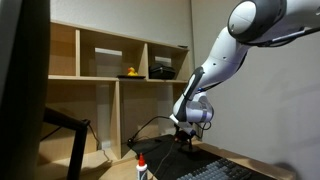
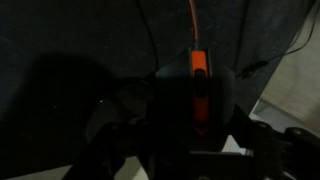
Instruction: Move the mouse to the right side of the desk
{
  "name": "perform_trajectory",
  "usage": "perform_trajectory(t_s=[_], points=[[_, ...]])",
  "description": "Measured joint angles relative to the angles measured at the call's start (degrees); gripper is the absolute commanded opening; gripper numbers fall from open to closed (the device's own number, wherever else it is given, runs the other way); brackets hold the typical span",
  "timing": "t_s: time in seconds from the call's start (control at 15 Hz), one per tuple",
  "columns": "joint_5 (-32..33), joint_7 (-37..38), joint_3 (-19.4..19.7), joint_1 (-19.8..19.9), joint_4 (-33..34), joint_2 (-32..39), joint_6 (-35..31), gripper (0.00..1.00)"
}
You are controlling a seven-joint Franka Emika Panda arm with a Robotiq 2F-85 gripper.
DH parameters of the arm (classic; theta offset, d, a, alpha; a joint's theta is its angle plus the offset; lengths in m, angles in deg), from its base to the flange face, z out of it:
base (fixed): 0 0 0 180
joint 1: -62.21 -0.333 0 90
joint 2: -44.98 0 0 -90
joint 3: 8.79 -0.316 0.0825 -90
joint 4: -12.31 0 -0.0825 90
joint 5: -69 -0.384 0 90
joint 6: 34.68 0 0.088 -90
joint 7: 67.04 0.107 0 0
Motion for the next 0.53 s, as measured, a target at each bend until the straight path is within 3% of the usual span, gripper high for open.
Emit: perform_trajectory(t_s=[0.27, 0.4, 0.53], points=[[-5.3, -6.9, -3.9, 5.2, -6.1, -7.8, 9.1, 0.45], [-7.1, -7.8, -2.3, 5.1, -11.1, -13.4, 13.0, 0.45], [-7.1, -6.6, 1.7, 3.5, -15.8, -18.4, 16.1, 0.45]])
